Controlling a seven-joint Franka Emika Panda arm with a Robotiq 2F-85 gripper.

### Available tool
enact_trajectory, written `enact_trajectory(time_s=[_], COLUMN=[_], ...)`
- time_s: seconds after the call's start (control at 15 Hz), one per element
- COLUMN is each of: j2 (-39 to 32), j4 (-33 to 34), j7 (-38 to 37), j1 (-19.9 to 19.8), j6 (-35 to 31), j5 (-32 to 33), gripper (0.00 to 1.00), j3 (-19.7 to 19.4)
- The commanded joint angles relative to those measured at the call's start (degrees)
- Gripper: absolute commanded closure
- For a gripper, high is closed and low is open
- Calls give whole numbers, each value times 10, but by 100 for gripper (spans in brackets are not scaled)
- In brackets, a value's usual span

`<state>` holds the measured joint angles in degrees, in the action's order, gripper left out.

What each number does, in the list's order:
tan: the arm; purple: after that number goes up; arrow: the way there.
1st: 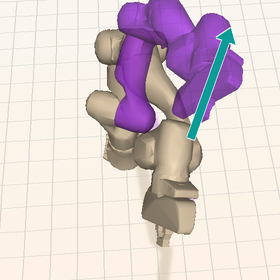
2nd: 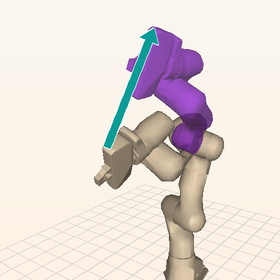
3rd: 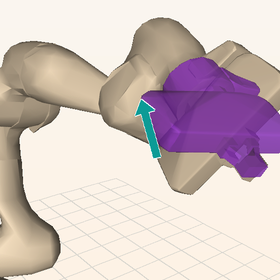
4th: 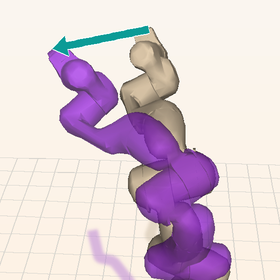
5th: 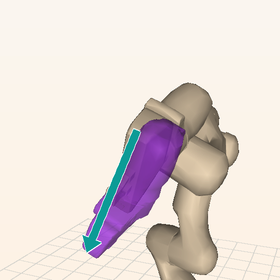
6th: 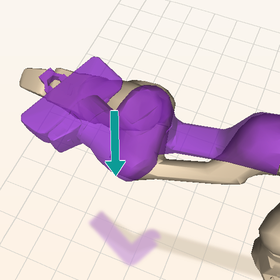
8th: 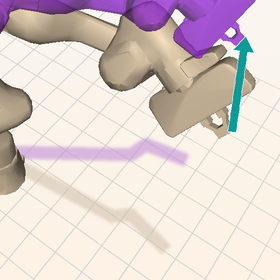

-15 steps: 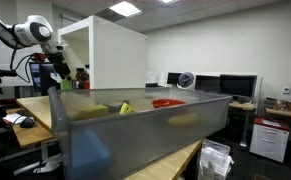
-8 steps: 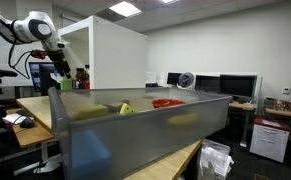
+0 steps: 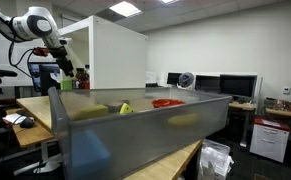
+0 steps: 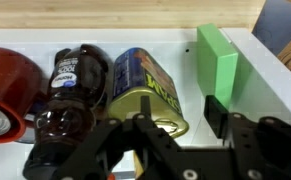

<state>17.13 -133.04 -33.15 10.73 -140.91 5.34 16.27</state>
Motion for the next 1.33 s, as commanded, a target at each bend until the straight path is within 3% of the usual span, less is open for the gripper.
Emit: enact_trajectory(time_s=[0.0, 0.27, 0.4, 0.93, 1.27], j2=[31, 36, 39, 28, 17], j4=[-34, -41, -47, -58, -48], j7=[19, 39, 34, 6, 22], j1=[-19, -19, -26, -68, -56], j6=[-32, -31, -41, -93, -75], j5=[9, -4, 9, 100, 76], gripper=[69, 91, 97, 100, 100], j3=[0, -4, 1, 34, 34])
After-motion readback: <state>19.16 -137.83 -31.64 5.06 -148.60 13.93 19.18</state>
